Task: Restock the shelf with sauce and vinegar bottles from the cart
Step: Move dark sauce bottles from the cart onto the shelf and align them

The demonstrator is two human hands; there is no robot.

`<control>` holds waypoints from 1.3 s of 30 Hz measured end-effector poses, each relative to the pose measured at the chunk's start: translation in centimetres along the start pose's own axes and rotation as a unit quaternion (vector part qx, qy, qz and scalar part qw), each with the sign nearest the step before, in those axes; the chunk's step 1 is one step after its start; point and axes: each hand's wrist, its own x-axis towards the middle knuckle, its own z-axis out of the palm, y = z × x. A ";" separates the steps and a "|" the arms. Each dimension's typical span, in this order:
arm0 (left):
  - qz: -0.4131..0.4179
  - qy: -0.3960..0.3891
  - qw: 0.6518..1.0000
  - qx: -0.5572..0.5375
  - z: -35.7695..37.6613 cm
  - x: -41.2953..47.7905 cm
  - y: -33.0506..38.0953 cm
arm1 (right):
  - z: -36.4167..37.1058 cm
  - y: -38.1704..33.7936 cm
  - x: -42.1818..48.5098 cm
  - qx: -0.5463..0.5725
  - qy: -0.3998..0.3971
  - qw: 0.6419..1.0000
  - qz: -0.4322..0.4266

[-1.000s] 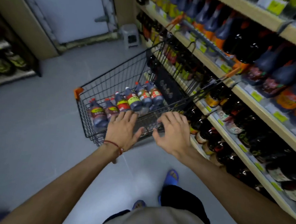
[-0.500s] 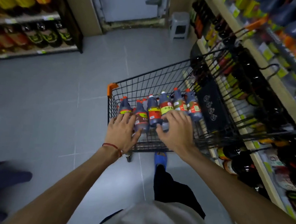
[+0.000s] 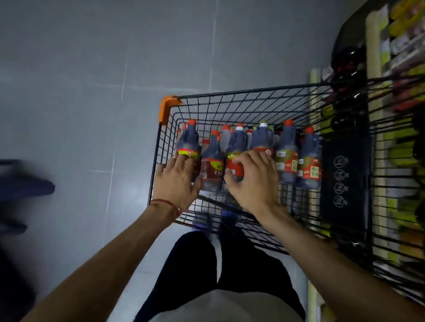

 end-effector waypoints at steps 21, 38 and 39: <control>-0.314 -0.097 0.871 -0.365 12.5 10.2 -4.6 | 8.5 1.4 0.6 0.017 0.003 0.996 0.092; -0.248 0.022 0.913 -0.323 3.3 3.8 -4.4 | 9.3 1.1 2.9 0.141 -0.182 0.958 0.171; -0.248 0.031 0.913 -0.323 2.9 3.4 -4.7 | 9.6 1.1 3.1 0.143 -0.195 0.954 0.176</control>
